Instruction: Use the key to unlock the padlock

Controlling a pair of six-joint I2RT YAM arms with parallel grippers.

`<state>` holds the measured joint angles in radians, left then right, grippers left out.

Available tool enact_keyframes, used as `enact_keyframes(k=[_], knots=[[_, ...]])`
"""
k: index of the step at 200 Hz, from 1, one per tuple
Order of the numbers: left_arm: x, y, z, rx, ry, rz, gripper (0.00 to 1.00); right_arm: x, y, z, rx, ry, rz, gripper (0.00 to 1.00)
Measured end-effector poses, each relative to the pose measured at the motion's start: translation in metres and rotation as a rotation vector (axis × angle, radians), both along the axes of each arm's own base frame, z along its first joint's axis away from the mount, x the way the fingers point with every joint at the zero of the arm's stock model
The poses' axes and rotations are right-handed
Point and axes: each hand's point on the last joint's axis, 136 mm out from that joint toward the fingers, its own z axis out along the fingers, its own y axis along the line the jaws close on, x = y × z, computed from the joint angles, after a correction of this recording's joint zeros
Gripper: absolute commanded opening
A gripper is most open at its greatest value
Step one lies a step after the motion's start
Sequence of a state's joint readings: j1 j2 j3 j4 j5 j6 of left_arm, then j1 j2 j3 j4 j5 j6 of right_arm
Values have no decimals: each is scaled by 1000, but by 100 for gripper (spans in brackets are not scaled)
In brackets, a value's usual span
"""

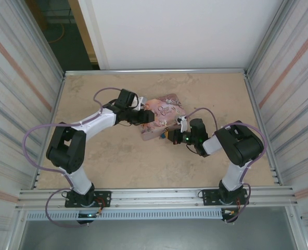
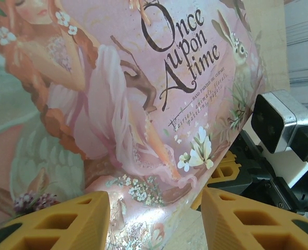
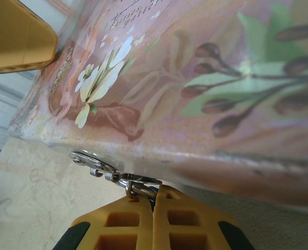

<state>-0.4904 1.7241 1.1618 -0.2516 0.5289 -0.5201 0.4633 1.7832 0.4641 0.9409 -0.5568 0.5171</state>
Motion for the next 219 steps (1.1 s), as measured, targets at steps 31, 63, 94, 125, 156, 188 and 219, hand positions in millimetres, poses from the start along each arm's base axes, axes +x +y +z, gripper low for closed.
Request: enact_keyframes(k=[31, 63, 94, 125, 156, 188, 219], knots=[[-2, 0, 0, -10, -16, -2, 50, -1, -4, -1, 15, 13, -23, 0], [-5, 1, 1, -15, -21, -2, 50, 0, -9, -1, 28, 28, -45, 0], [-6, 1, 0, -19, -24, 0, 51, 3, -12, 0, 43, 41, -66, 0], [-6, 2, 1, -22, -27, 0, 51, 3, -14, 1, 58, 61, -78, 0], [-7, 1, 1, -25, -27, -2, 51, 5, -15, 1, 84, 97, -96, 0], [-7, 1, 1, -26, -29, -2, 51, 4, -15, 2, 112, 138, -109, 0], [-7, 2, 1, -26, -29, -2, 51, 5, -15, 4, 132, 163, -121, 0]])
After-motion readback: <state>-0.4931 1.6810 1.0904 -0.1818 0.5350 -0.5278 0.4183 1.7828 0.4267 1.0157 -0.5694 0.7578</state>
